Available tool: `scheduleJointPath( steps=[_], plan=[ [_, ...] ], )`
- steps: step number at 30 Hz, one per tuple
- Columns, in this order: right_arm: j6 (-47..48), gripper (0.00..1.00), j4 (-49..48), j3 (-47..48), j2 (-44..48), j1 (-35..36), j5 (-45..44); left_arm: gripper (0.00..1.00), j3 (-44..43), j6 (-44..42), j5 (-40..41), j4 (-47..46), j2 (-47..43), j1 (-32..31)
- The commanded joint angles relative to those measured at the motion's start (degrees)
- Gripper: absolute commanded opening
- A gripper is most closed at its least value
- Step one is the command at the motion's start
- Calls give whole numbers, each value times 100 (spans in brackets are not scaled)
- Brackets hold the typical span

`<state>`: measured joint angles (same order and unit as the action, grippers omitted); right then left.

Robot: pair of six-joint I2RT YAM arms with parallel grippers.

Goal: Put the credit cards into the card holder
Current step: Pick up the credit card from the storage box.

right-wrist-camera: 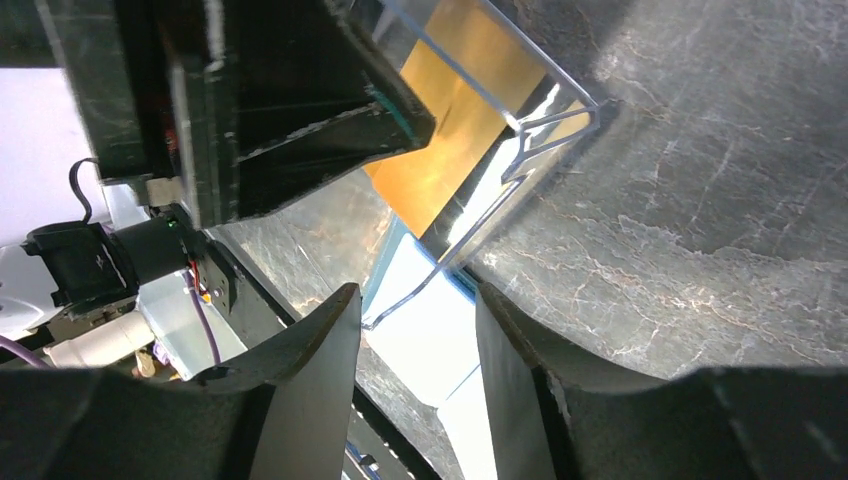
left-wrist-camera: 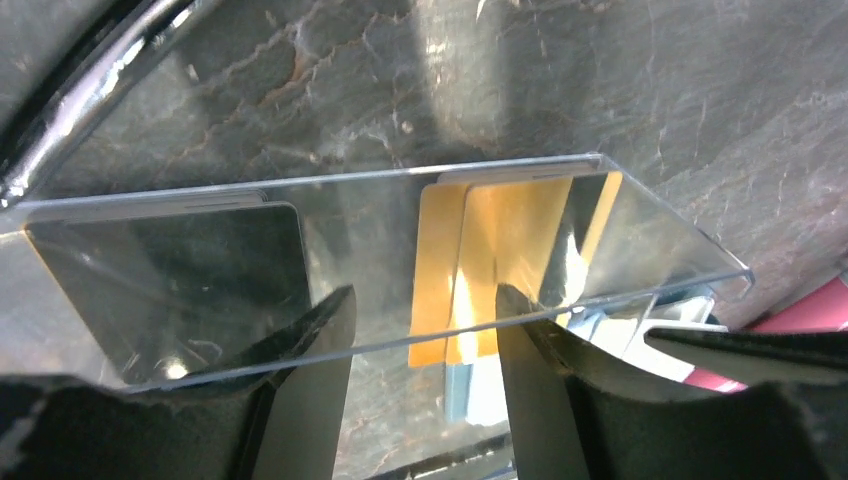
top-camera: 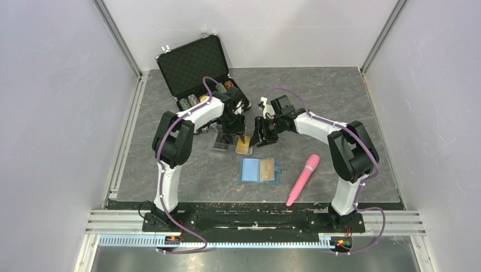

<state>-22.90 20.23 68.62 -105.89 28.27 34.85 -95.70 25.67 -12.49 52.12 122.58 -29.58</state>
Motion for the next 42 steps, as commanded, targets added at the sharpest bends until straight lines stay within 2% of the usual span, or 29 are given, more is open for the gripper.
scheduleJointPath(
  steps=[1,4,6,9,11,14,17,22,25,31,36,40,42],
  plan=[
    [105,47,-15,-92,170,-33,36,60,611,-45,-213,-570,-288,92],
    [128,42,-87,-202,122,-32,72,53,932,115,-741,-1030,-272,86],
    [109,31,-173,-304,112,-32,111,48,1040,248,-985,-1254,-319,83],
    [17,22,-366,-452,73,-26,227,37,1150,445,-1276,-1560,-401,79],
    [-28,17,-438,-481,45,-24,265,29,1111,469,-1414,-1582,-393,80],
    [-31,13,-475,-467,9,-23,284,26,1158,485,-1554,-1678,-427,80],
    [-26,12,-484,-458,13,-24,294,25,1194,442,-1455,-1631,-453,79],
    [-16,11,-480,-519,64,-22,294,43,1216,265,-698,-1391,-780,65],
    [-21,11,-496,-559,68,-26,294,45,1260,146,-215,-1332,-981,6],
    [-18,11,-510,-569,55,-27,303,45,1325,91,248,-1138,-904,-126],
    [-19,10,-506,-575,42,-28,321,45,1244,137,87,-1116,-589,-259],
    [-21,9,-505,-578,24,-24,338,39,1099,196,-159,-1149,-493,-393],
    [-17,8,-504,-568,15,-23,338,33,1105,255,-377,-1294,-528,-425]
  ],
)
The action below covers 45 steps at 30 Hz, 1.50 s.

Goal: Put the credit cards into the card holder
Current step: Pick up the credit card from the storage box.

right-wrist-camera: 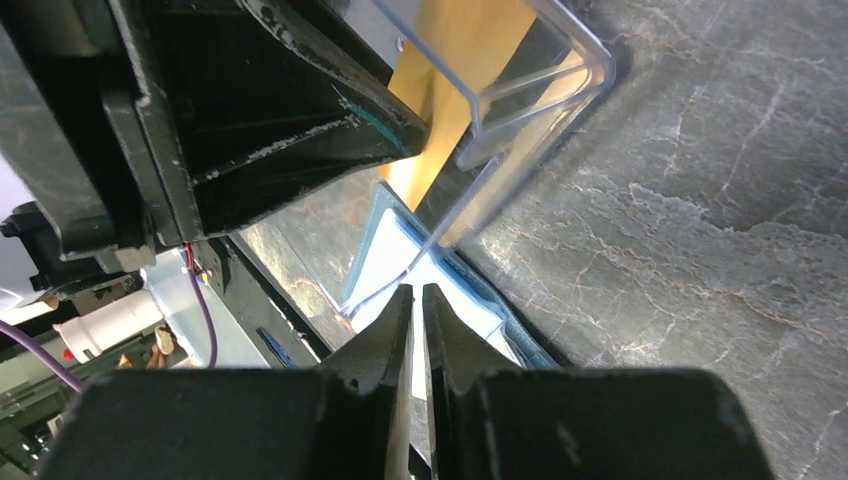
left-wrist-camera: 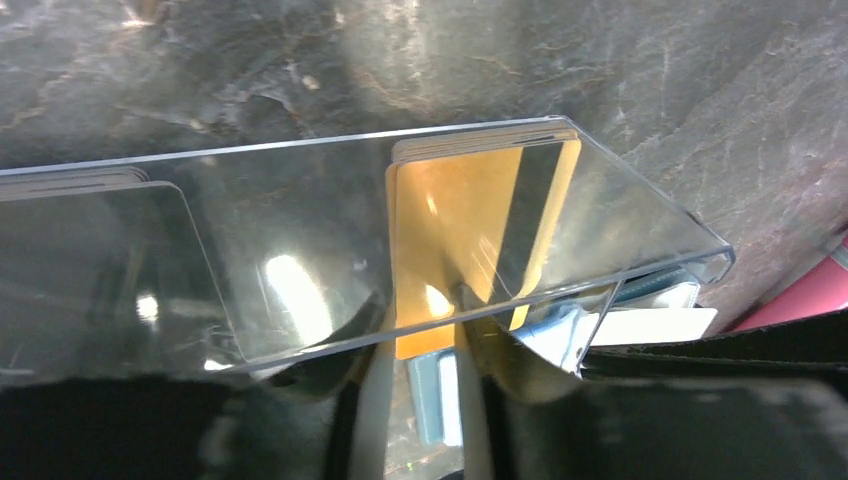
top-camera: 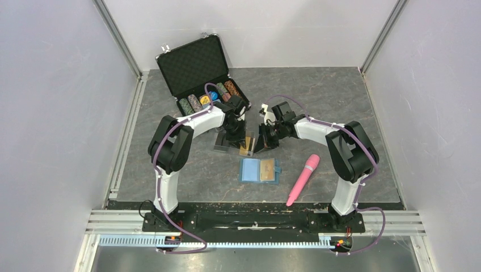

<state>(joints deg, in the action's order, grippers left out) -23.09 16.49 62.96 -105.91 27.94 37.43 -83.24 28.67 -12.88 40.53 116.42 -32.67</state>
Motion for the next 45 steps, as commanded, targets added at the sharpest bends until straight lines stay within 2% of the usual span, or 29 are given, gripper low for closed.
scheduleJointPath(
  steps=[1,3,4,7,10,11,17,21,27,34,39,45],
  plan=[
    [2,8,-137,5,18,9,81,28,-113,7,-435,-235,47,-120],
    [2,8,-134,5,18,12,88,13,-108,52,-509,-309,0,-119],
    [3,8,-141,-1,18,12,84,10,-122,55,-484,-290,-5,-122],
    [2,8,-135,-11,26,18,89,11,-220,-83,-210,-48,-3,-121],
    [7,8,-140,-20,35,17,89,27,-278,-223,-5,148,1,-122],
    [9,8,-138,-20,43,14,89,29,-291,-240,15,171,1,-122],
    [15,7,-138,-20,44,14,92,29,-469,-375,136,440,177,-198],
    [15,7,-145,-29,53,16,98,25,-726,-543,417,757,300,-346],
    [22,7,-144,-33,35,18,107,8,-1060,-758,752,1134,421,-554],
    [21,6,-138,-42,37,26,124,4,-1296,-766,577,1201,288,-618],
    [24,6,-141,-29,42,19,124,6,-1486,-876,561,1290,331,-643],
    [37,6,-140,-64,57,32,131,23,-1450,-981,548,1393,657,-679]
  ],
)
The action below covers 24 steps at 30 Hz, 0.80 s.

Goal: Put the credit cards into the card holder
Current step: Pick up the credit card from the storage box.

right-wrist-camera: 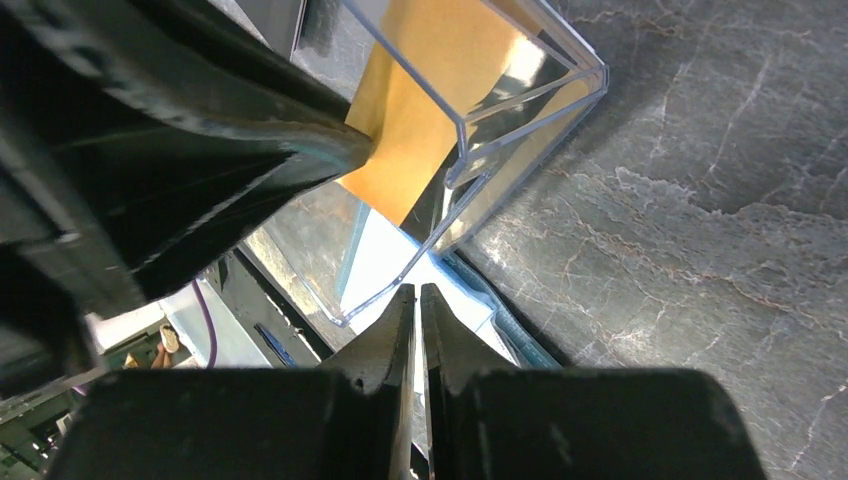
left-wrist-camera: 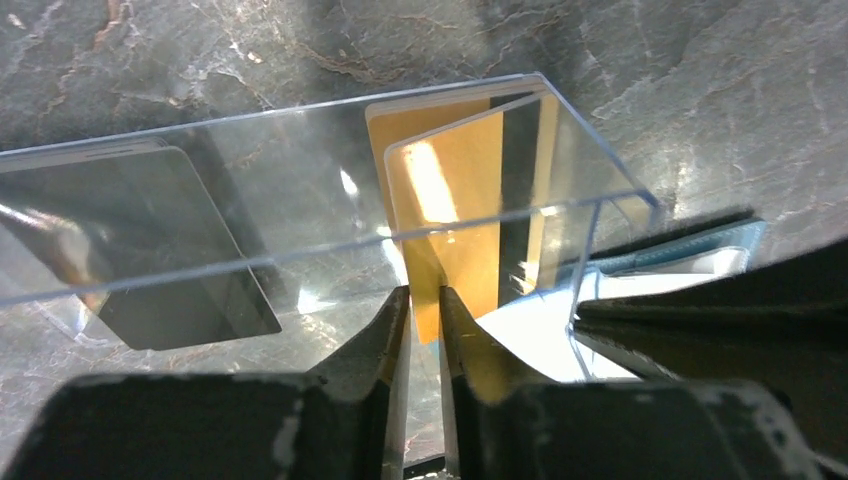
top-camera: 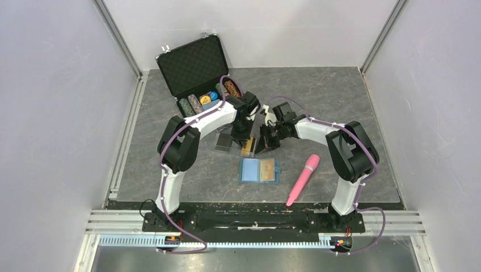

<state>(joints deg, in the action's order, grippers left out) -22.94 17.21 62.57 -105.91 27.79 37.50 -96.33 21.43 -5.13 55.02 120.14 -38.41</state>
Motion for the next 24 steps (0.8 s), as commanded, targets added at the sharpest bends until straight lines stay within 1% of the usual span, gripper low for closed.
scheduleJointPath(
  steps=[1,3,6,13,16,24],
  plan=[
    [19,6,-208,-24,64,45,124,25,-148,-262,-190,-22,331,-117],
    [22,6,-212,-34,70,51,118,30,-187,-286,-54,67,398,-150],
    [24,6,-211,-24,61,50,120,29,-279,-334,99,188,485,-183],
    [25,6,-213,-16,49,51,126,6,-490,-403,284,376,537,-250],
    [19,6,-215,-16,52,47,120,2,-531,-374,239,392,498,-264],
    [26,6,-213,-40,45,51,126,2,-544,-134,-102,95,63,-237]
  ],
)
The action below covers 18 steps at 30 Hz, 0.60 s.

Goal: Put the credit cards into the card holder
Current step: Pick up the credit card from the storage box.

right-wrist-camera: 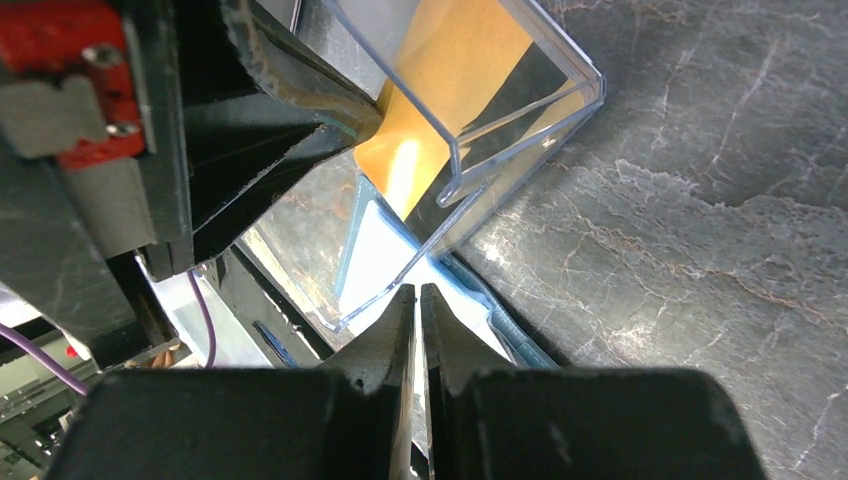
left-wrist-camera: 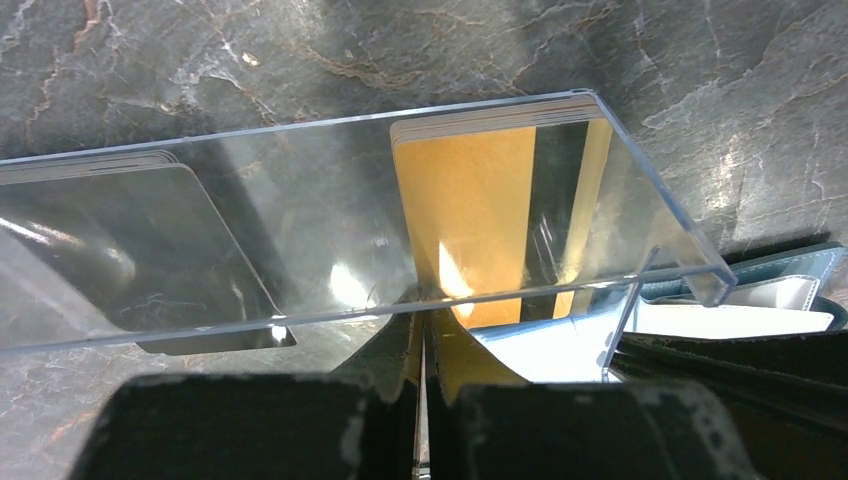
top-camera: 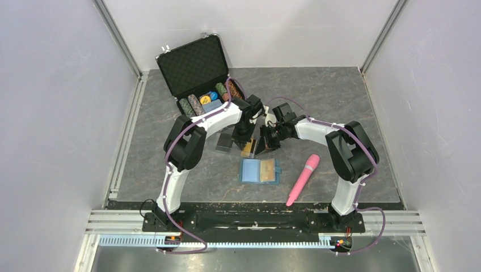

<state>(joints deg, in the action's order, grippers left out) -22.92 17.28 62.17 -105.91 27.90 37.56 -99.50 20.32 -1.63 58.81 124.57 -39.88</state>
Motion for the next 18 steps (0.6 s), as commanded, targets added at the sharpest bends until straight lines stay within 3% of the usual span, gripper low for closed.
scheduleJointPath(
  steps=[1,16,18],
  plan=[
    [27,6,-224,5,44,40,129,2,-227,-7,-468,-299,-419,-83],
    [35,6,-223,-5,37,40,129,2,3,214,-873,-598,-750,44],
    [33,6,-222,-7,46,40,129,10,154,306,-1003,-729,-763,102]
  ],
)
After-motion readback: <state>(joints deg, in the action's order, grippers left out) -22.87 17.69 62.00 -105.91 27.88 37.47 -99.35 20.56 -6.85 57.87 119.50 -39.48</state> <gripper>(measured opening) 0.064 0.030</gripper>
